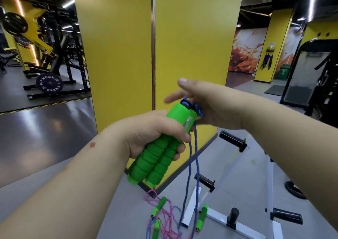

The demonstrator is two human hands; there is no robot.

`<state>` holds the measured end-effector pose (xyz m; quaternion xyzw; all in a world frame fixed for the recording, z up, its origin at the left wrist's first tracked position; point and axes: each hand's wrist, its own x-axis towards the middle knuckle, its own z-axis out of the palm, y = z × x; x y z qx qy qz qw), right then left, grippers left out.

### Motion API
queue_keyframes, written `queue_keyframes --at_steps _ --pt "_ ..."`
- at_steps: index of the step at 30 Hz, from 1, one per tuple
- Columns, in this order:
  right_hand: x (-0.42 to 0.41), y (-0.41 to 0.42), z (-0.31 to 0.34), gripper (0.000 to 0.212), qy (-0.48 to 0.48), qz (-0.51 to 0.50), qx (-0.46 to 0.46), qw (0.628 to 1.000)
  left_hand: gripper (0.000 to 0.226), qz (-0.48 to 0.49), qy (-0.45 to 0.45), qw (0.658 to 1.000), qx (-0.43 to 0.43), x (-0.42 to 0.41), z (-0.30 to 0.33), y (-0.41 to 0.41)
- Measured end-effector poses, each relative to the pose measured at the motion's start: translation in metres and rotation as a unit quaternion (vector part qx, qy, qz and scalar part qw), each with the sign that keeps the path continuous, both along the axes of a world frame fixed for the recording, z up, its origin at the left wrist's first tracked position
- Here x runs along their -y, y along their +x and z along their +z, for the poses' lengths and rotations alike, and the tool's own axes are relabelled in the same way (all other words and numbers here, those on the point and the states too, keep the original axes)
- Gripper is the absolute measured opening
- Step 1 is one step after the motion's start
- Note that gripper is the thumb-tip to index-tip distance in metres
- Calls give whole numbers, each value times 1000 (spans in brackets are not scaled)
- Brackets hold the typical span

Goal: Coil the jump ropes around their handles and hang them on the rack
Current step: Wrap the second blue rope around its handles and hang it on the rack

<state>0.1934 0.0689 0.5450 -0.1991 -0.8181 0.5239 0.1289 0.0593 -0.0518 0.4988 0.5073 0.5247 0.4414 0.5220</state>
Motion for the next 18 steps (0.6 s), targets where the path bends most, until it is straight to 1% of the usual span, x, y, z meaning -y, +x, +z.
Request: queue_keyframes --at_steps 1,2,3,4,5,6,7,10,11,12,13,15,17,18 --pt "8 2 0 54 12 39 18 999 41 26 -4 998 -64 1 5 2" --pt "11 2 -1 57 79 41 34 995 35 52 -1 990 -128 1 8 4" --pt "17 1 -2 58 171 18 47 984 27 78 12 980 -183 1 9 7" --pt "22 -1 -3 57 250 -11 50 967 18 106 27 971 -213 0 11 10" --pt "26 -2 -4 54 297 -38 44 953 12 129 44 965 -224 0 11 13" --pt "28 -4 -5 49 318 -64 29 945 12 147 60 960 -229 -2 11 13" --pt "29 -4 -8 44 329 -80 10 941 20 156 75 957 -233 -4 11 13" --pt "28 -3 -8 29 322 -100 -65 939 79 177 72 944 -270 -2 13 9" --pt "25 -2 -7 26 318 -109 -90 938 91 185 60 937 -291 0 13 7" --pt "23 0 -5 24 311 -121 -112 936 93 187 48 929 -315 3 14 5" --pt "20 0 -5 23 300 -132 -130 936 86 184 38 923 -335 6 14 4" --pt "17 2 -7 28 274 -134 -146 941 59 173 20 918 -356 10 15 3" --pt "14 1 -12 41 241 -120 -141 953 38 166 14 914 -370 11 16 3" --pt "12 0 -13 50 180 -108 -142 967 34 169 18 910 -378 11 16 3"
